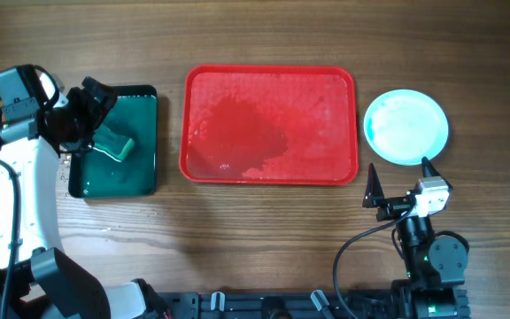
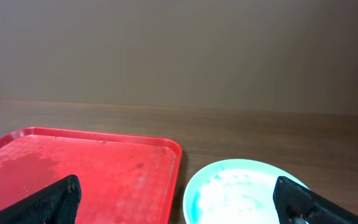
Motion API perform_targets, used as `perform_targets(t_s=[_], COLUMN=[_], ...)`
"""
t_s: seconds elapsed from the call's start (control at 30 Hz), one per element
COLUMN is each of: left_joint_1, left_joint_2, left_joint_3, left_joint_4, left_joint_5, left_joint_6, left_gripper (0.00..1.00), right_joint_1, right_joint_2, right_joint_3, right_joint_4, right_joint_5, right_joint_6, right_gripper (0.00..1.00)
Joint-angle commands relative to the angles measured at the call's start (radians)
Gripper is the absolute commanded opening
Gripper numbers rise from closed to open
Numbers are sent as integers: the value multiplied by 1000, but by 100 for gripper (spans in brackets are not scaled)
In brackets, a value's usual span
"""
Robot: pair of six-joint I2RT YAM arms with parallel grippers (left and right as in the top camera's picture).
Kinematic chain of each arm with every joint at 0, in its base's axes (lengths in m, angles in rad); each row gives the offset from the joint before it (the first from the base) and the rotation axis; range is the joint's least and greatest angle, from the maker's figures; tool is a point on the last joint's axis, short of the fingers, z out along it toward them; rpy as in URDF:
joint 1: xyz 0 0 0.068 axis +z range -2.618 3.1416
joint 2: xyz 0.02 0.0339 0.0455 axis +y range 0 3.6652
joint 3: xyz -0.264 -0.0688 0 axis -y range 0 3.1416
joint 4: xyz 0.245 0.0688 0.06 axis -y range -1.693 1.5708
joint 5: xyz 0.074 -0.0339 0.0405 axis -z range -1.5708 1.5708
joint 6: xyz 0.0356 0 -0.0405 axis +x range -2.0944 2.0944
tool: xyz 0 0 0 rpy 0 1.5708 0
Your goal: Clean dirty plates on tray and stack at the side
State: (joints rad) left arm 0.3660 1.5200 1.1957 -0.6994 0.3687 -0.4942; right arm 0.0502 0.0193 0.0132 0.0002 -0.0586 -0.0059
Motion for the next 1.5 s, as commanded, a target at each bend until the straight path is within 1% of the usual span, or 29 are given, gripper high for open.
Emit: perform_targets(t_s=[0.0, 0.37, 0.43, 0.47, 0.5, 0.6, 0.63, 0.67, 0.77, 0.87, 1.0, 1.03, 1.17, 1.3, 1.43, 1.47], left_joint_1=[-4, -4, -3, -3, -4, -4, -5, -15, -63, -147, -255, -279, -303, -303, -303, -304], left_joint_2=[0, 0, 0, 0, -5, -27, -38, -83, -193, -361, -598, -675, -928, -1151, -1280, -1315], left_joint_3=[-3, -3, -3, -3, -3, -5, -9, -45, -164, -359, -616, -695, -916, -1051, -1106, -1121], left_joint_4=[1, 1, -2, -33, -110, -192, -208, -206, -105, 92, 361, 448, 674, 734, 735, 734], left_joint_5=[13, 11, -24, -25, -27, -128, -137, -139, -139, -138, -138, -138, -138, -140, -143, -143], left_joint_6=[16, 16, 16, 16, 17, 19, 20, 53, 158, 200, 200, 201, 199, 200, 209, 232], left_gripper=[100, 100, 100, 100, 100, 100, 100, 100, 100, 100, 100, 100, 100, 100, 100, 100], right_joint_1=[5, 5, 5, 5, 5, 5, 5, 5, 5, 5, 5, 5, 5, 5, 5, 5], right_joint_2=[-9, -9, -9, -9, -9, -9, -9, -9, -9, -9, -9, -9, -9, -9, -9, -9], right_joint_3=[-8, -8, -8, -8, -8, -8, -8, -8, -8, -8, -8, -8, -8, -8, -8, -8], right_joint_4=[2, 2, 2, 2, 2, 2, 2, 2, 2, 2, 2, 2, 2, 2, 2, 2], right_joint_5=[10, 10, 10, 10, 10, 10, 10, 10, 10, 10, 10, 10, 10, 10, 10, 10], right_joint_6=[-14, -13, -14, -14, -14, -14, -14, -14, -14, -14, -14, -14, -14, -13, -14, -14], right_gripper=[100, 100, 100, 100, 98, 100, 99, 100, 100, 100, 100, 100, 100, 100, 100, 100])
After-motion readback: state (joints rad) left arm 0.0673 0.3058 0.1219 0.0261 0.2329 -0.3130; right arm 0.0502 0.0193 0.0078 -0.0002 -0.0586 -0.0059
